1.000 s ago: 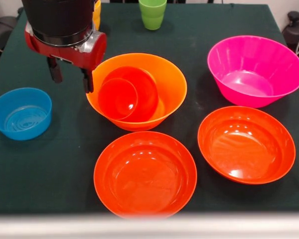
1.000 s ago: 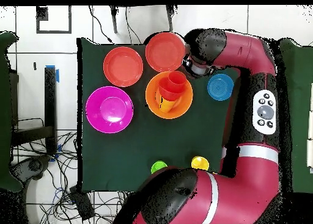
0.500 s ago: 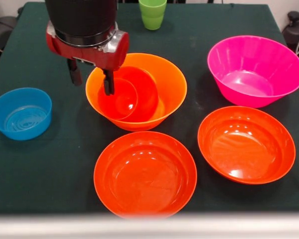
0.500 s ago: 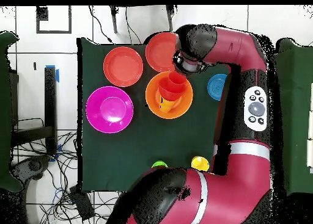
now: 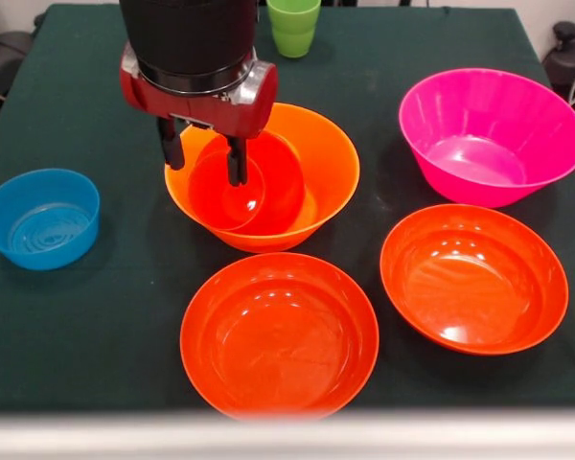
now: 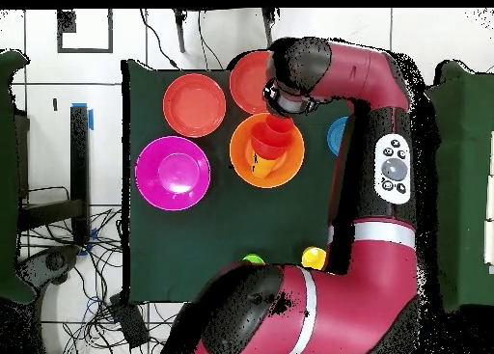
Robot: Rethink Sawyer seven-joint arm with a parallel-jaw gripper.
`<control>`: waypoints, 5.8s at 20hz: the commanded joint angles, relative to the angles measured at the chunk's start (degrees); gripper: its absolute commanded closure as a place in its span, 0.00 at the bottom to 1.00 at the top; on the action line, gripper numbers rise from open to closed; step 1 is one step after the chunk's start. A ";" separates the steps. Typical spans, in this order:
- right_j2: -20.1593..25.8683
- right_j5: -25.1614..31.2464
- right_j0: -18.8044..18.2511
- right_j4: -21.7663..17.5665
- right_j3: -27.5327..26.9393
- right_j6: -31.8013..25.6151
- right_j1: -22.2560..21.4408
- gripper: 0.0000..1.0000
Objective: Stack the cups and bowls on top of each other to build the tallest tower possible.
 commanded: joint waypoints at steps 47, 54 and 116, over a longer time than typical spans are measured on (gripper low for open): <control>-0.80 6.91 1.60 3.86 7.63 -0.11 2.21 0.00; -1.14 8.78 1.72 4.44 8.62 -0.14 1.09 0.00; -3.29 -3.08 2.06 4.16 8.91 1.20 6.15 0.00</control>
